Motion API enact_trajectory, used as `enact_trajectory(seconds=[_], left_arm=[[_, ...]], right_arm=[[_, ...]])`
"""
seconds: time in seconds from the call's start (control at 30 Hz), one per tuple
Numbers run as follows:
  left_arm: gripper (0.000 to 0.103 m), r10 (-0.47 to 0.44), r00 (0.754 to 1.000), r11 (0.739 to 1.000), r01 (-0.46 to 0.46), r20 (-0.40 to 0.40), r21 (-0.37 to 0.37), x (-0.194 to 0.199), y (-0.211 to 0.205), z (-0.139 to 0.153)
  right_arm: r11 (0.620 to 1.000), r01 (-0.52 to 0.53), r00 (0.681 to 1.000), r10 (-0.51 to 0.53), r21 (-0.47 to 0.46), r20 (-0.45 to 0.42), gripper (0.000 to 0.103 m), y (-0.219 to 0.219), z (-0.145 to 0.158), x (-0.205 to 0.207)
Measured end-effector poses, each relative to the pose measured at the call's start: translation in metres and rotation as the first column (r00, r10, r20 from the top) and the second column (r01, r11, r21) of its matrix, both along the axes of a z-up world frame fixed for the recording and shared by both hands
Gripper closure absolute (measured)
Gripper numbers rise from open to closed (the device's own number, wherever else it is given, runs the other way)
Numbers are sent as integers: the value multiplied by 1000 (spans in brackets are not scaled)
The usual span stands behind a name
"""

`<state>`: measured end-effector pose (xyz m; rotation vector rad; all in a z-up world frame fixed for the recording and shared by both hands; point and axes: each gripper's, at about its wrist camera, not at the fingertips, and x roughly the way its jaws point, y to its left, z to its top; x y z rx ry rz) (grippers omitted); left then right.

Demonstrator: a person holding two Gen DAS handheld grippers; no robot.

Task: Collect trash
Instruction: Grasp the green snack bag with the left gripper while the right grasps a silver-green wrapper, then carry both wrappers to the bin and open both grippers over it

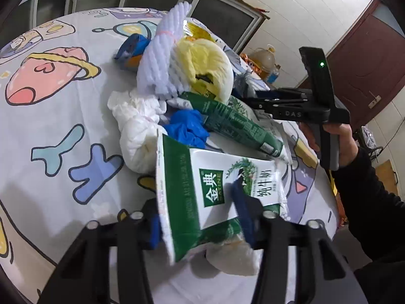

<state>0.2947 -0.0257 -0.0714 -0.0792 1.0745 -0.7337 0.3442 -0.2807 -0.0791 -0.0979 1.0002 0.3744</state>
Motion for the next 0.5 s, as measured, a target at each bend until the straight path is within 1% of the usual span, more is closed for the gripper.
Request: enact_trajectory(seconds=[0.07,0.1,0.13,0.17,0.27,0.33,0.4,0.5], left_arm=[[67,0,1000,1000,0,12,-25,-3,1,5],[70,7,1000,999,-6,17,-53,-5,3,10],[71,12,1000,997,-11,21,-72,-6,6,13],[72,22,999,996,-20,25,-85,-8,8,16],[77,35,999,987,-32,15,-156,-11,19,26],[80,43,999,982,-37,25,-186,-16,26,34],[81,54,997,981,-44,46,-191,-23,29,42],[81,62,996,979,-48,67,-198,-30,33,50]], right_arm=[[1000,10,1000,-10,25,5,77,-3,4,-4],[999,13,1000,-14,32,11,88,-4,8,-7],[999,18,1000,-18,35,13,92,-5,10,-10],[999,19,1000,-20,46,16,93,-6,14,-13],[996,18,998,-23,86,50,94,-11,28,-26],[994,16,997,-23,104,67,94,-14,39,-35],[995,22,996,-31,100,88,94,-16,48,-44],[993,34,994,-46,117,104,94,-20,60,-56]])
